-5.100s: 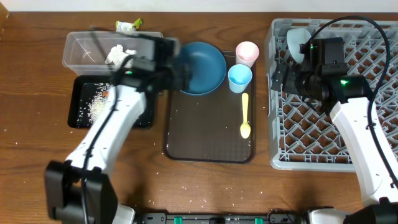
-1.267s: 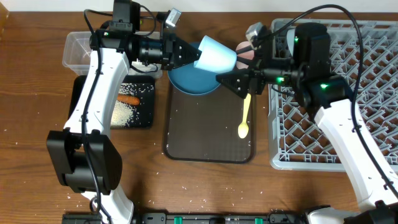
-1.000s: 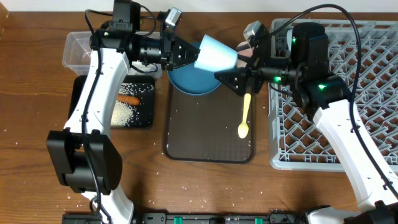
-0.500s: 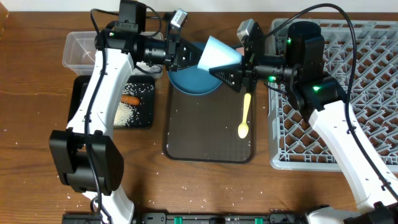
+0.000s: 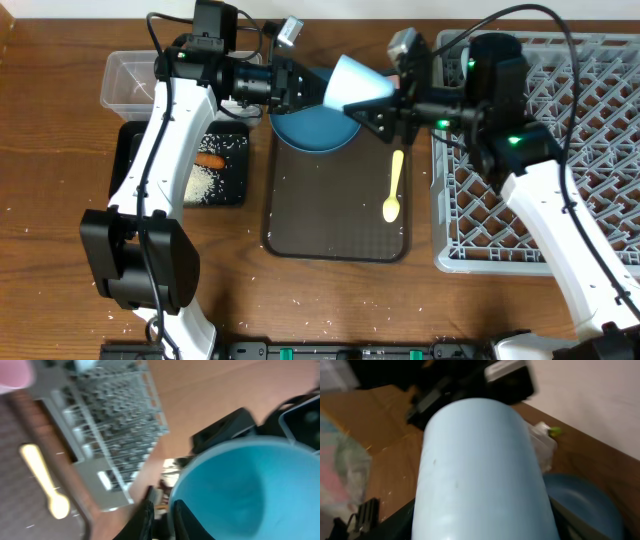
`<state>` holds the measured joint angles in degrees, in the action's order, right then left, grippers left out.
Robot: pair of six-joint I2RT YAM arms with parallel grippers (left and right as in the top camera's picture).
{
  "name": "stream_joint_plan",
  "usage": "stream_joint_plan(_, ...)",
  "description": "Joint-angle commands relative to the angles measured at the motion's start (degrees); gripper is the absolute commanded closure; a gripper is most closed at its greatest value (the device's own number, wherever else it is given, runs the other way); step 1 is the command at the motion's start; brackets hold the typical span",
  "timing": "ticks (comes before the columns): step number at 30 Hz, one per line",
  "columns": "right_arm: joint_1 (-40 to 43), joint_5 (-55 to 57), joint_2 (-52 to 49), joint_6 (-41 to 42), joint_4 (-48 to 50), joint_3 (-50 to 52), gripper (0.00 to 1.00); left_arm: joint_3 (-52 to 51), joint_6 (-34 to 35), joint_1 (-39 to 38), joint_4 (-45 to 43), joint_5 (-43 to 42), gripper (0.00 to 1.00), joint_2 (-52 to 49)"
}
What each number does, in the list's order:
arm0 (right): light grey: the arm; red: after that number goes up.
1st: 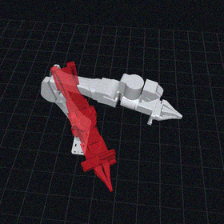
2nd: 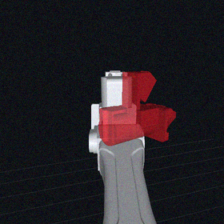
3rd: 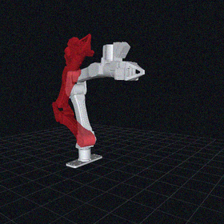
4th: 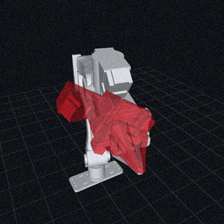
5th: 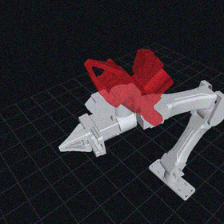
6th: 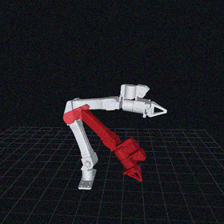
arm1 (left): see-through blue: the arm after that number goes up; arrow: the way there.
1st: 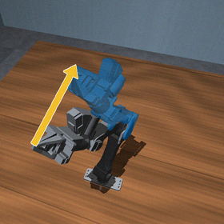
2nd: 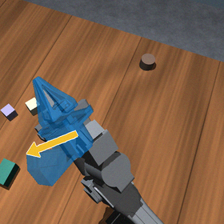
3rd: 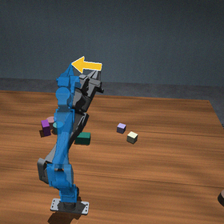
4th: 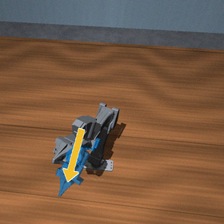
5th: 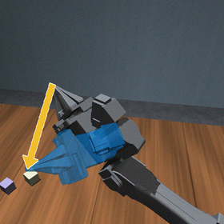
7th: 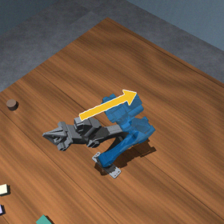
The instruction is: Sort waste into correct bins and load items into the dishwasher rack
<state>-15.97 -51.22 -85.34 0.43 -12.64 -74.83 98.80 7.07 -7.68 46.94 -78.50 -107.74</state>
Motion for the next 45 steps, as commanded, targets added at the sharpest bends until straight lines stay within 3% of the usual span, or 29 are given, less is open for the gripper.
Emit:
stream_joint_plan(1,5.0,-0.2,0.7,4.0,-0.7,0.0,0.45,-0.5,-0.8,0.2,0.3,14.1,0.83,-0.2)
stream_joint_plan(7,12.1,5.7,1.6,7.7,-9.4,0.0,0.48,-0.6,-0.8,-0.5,1.0,34.9,0.83,-0.2)
stream_joint_plan(18,16.0,35.8,6.1,10.1,-40.2,-6.4,0.51,-1.1,-0.8,-7.4,1.0,54.8,0.83,-0.3)
stream_joint_plan(19,16.0,38.4,6.1,10.3,-42.1,-6.9,0.51,-1.1,-0.8,-8.2,1.0,56.1,0.77,-0.3)
stream_joint_plan(21,16.0,44.2,6.1,11.5,-45.2,-7.3,0.51,-1.1,-0.8,-9.7,1.0,58.8,0.75,-0.4)
stream_joint_plan(28,16.0,55.4,4.9,15.5,-48.0,-7.2,0.52,-1.1,-0.8,-11.5,3.0,66.6,0.74,-0.6)
stream_joint_plan(32,16.0,58.1,2.2,16.5,-47.8,-7.2,0.52,-1.1,-0.9,-11.5,5.0,70.7,0.66,-0.6)
stream_joint_plan(45,18.6,57.6,-10.4,16.7,-47.8,-7.3,0.53,-1.1,-0.9,-11.5,7.0,73.2,0.57,-0.6)
